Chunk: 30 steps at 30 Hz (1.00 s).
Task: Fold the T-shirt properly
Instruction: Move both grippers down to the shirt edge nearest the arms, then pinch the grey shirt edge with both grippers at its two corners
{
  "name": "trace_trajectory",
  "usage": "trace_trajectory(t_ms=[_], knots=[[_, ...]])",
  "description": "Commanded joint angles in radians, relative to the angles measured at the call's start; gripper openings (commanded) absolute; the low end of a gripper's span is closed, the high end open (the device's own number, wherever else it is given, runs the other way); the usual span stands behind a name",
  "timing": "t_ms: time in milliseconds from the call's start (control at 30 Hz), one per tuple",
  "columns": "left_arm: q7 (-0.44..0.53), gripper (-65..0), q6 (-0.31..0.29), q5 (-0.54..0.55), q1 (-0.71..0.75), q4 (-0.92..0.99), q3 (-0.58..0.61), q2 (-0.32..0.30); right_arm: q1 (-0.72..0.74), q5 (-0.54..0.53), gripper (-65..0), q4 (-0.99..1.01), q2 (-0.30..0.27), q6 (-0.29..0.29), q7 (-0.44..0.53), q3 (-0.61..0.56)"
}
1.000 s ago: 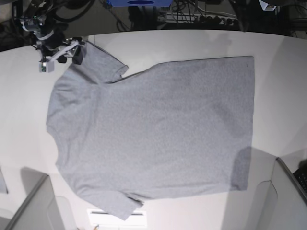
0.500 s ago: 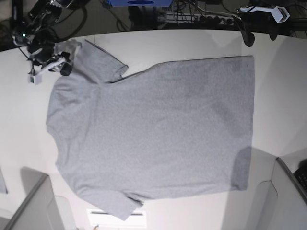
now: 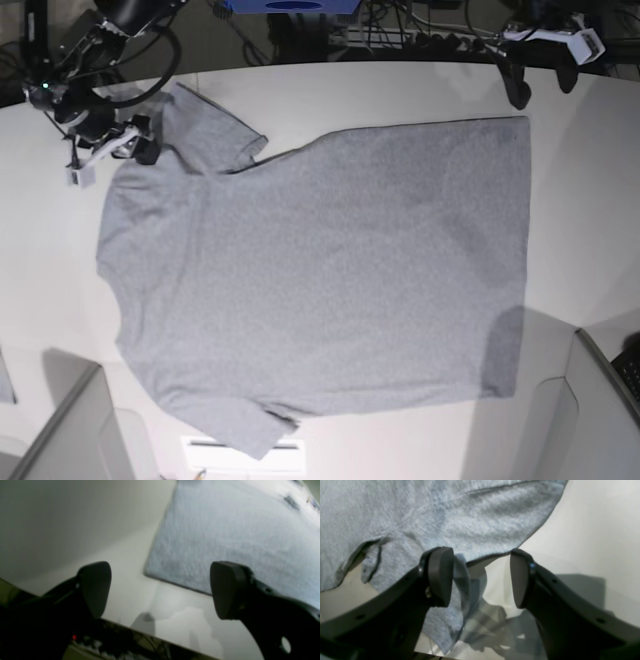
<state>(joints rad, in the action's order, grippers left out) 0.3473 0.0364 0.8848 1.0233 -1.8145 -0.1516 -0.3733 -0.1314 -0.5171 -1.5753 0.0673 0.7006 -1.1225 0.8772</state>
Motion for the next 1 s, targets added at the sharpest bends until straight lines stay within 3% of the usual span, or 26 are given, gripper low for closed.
trace_trajectory(t_ms=[0,100,200,467,533,767,967], knots=[[-0.001,-5.6,-0.003,-0.003,-0.005,-0.012,-0.010,-0.005,-0.011,0.033,-31.5,0.002,0.012,-0.002,-0.051,-0.002],[-0.096,-5.6,-0.003,-0.003,-0.064,-0.012,-0.001,0.000,-0.021,0.033,-31.5,0.005,0.015,-0.002,-0.072,-0.002],[-0.153,-5.6,-0.003,-0.002,-0.103,-0.012,-0.013,0.044,-0.024,0.033,-31.7,0.005,0.015,-0.002,-0.092,-0.002],[-0.302,-5.6,-0.003,-0.002,-0.151,-0.004,-0.115,0.112,-0.024,0.033,-32.1,0.005,0.015,-0.002,-0.097,-0.002],[-0.339,-5.6,-0.003,-0.002,-0.180,0.009,-0.136,0.129,-0.024,0.033,-36.8,0.009,0.016,-0.002,-0.097,-0.002],[-0.443,-5.6,-0.003,-0.002,-0.249,0.075,-0.170,0.161,-0.017,0.033,-65.0,0.100,-0.005,-0.002,-0.092,-0.003],[-0.446,-5.6,-0.003,-0.002,-0.303,0.132,-0.159,0.158,-0.017,0.033,-65.0,0.105,-0.007,-0.002,-0.093,-0.003]])
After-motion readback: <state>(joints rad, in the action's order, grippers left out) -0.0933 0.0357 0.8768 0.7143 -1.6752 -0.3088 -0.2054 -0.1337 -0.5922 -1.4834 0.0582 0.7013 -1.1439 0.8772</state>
